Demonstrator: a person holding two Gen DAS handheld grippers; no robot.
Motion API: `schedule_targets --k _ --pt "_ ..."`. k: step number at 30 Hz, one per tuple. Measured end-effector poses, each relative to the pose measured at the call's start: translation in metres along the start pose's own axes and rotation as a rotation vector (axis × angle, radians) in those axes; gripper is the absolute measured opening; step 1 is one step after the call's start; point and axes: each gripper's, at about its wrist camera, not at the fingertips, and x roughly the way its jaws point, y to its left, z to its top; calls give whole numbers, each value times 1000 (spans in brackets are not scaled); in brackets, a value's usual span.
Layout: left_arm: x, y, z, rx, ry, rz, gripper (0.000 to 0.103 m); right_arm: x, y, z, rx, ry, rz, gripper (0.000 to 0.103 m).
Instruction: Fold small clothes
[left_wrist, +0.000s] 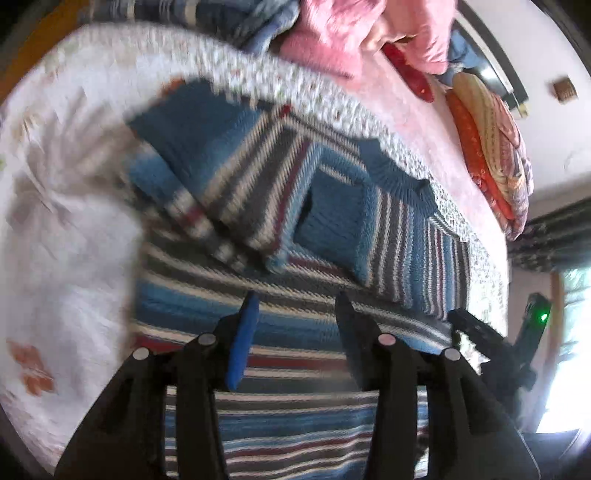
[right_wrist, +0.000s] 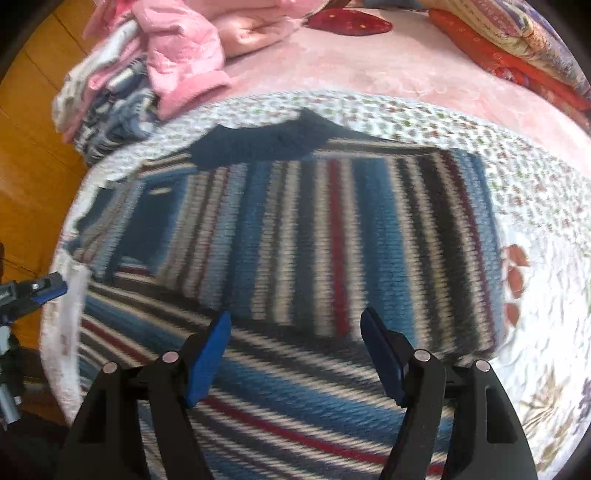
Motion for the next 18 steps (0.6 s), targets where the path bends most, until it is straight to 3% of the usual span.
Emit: schedule_targets --k 4,7,10,13,15,18 --pt "-3 34 30 -14 -90 128 49 -7 28 1 7 7 89 73" --pt "15 61 46 -37 -91 136 49 -6 51 6 38 27 177 73" --pt "49 73 48 -17 19 158 49 8 81 17 54 47 219 73" --pt "61 83 46 -72 59 155 48 31 114 30 53 93 217 73" --pt "53 87 51 -131 57 118 47 47 135 39 69 114 245 73" --pt "29 84 62 -172 39 133 49 71 162 50 96 140 287 73"
